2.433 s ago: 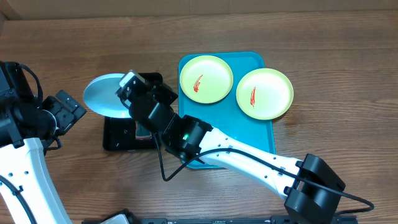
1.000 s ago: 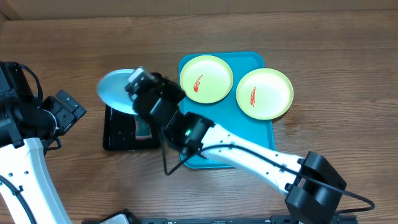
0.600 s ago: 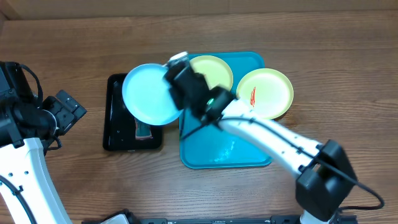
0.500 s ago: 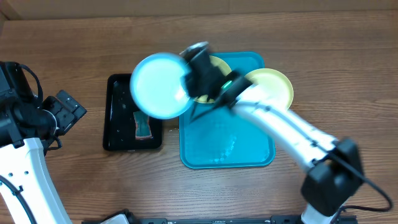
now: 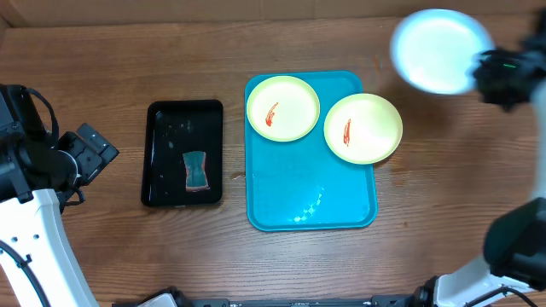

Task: Clean dirty plates on tray and stack at the side
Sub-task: 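Carry the white plate right and set it on the table beside the blue tray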

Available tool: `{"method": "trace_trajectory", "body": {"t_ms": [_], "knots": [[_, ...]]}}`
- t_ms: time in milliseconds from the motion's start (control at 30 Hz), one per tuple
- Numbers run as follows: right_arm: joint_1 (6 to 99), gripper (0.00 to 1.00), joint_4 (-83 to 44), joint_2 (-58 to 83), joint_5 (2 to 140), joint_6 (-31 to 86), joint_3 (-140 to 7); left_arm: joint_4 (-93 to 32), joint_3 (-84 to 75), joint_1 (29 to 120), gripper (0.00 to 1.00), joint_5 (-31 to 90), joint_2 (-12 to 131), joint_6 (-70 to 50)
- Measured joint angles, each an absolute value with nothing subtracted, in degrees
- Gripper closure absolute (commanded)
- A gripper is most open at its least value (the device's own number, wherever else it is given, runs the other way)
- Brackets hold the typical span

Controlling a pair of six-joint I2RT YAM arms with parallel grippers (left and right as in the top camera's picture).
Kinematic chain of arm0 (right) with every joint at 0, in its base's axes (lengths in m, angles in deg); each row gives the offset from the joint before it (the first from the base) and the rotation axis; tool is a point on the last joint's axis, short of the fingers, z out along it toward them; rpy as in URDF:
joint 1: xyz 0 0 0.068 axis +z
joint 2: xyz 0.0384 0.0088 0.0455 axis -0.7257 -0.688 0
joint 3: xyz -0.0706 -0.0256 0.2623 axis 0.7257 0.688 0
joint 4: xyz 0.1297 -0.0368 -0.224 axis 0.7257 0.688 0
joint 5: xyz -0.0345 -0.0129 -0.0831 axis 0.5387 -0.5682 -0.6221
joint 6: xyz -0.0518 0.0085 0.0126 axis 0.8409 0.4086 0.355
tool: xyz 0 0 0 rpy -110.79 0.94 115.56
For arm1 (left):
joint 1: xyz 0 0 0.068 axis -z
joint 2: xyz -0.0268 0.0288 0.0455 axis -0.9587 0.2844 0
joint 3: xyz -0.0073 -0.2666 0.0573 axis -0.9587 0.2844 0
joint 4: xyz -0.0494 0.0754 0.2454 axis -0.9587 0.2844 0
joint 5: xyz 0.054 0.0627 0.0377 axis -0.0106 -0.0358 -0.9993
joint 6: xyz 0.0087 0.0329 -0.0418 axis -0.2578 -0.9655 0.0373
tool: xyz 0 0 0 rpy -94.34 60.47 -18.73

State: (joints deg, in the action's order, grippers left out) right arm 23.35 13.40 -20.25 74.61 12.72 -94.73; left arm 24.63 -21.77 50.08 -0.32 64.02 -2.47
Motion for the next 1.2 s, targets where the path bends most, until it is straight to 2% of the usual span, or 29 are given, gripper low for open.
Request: {"method": "trace_trajectory", "body": {"t_ms": [167,300,533,700,733,800,867,1033,1200], "knots": [[11.7,0.96,13.5,-20.4,72.4,12.7,-90.6,24.6,-21.8,50.1,0.00,-0.3,64.0,-2.5],[7.9,0.96,12.8,-21.1,71.1,12.7,-83.4,24.6,-21.8,50.1,0.00,-0.3,64.0,-2.5],[13.0,0.96,4.8,-22.2,70.4,13.5,-66.5,24.6,-21.8,50.1,0.00,-0.3,64.0,-2.5],[18.5,0.96,1.3,-22.3,70.1,13.6,-61.6,24.6,-21.8,50.1,0.00,-0.3,64.0,-2.5],[19.5,0.89,1.4,-22.3,69.9,13.6,-61.3,24.6,-21.8,50.1,0.00,-0.3,64.0,-2.5],[21.6,0.69,1.8,-22.3,69.3,13.8,-61.0,24.6,-21.8,50.1,0.00,-0.3,64.0,-2.5],[23.1,0.60,3.0,-22.3,68.6,14.0,-61.0,24.6,-21.8,50.1,0.00,-0.3,64.0,-2.5],[24.0,0.58,6.1,-21.1,67.8,14.2,-61.0,24.6,-21.8,50.1,0.00,-0.3,64.0,-2.5],[24.2,0.55,8.2,-11.6,69.6,17.5,-61.6,24.6,-21.8,50.1,0.00,-0.3,64.0,-2.5]]}}
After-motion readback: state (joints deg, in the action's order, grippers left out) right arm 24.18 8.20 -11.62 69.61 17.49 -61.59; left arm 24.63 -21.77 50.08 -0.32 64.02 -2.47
